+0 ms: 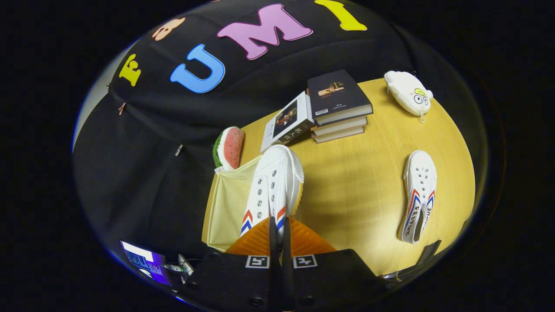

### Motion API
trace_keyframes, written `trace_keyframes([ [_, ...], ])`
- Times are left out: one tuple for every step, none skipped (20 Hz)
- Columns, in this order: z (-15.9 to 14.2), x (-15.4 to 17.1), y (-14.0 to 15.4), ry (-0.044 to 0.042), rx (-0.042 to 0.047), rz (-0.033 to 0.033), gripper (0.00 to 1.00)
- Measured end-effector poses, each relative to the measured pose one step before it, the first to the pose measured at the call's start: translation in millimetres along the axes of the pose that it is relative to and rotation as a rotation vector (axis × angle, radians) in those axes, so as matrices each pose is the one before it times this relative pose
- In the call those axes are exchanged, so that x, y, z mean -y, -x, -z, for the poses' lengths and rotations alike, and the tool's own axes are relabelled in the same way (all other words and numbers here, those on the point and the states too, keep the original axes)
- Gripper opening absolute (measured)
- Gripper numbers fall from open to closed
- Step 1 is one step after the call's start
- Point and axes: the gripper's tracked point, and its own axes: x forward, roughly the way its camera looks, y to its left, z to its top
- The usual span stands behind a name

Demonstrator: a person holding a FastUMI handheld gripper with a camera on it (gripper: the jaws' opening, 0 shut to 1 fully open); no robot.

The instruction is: Open the storage box then place both shoes into the box .Put the left shoe in first, then the right shoe, with the right side of both shoes facing outward in a uniform manner.

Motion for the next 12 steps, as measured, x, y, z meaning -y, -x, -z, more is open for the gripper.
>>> trace_keyframes([
  [0.29, -10.27, -0.23, -0.00029, 0.00541, -0.00942, 0.05],
  [0.51, -10.18, -1.91, -0.00334, -0.00183, -0.01117, 0.05],
  [1.05, -11.43, -3.44, -0.0052, -0.00238, -0.01237, 0.05],
  [2.15, -10.16, -4.38, -0.00446, -0.00423, -0.00894, 0.05],
  [2.99, -9.41, -5.62, -0.00192, -0.00692, -0.00829, 0.05],
  [2.28, -9.49, -6.57, -0.00161, -0.0028, -0.00668, 0.05],
  [4.57, -8.6, -8.61, -0.00052, -0.00987, -0.00577, 0.05],
  [4.56, -8.44, -7.07, -0.01609, -0.0038, -0.0052, 0.05],
  [7.65, -7.92, -9.56, -0.01369, -0.01671, -0.00859, 0.05],
  [8.17, -7.17, -10.01, -0.01466, -0.02201, -0.00825, 0.05],
  [8.17, -6.29, -8.42, -0.00872, -0.02214, -0.00661, 0.05],
  [7.27, -4.33, -9.35, -0.00601, -0.01687, -0.00266, 0.05],
])
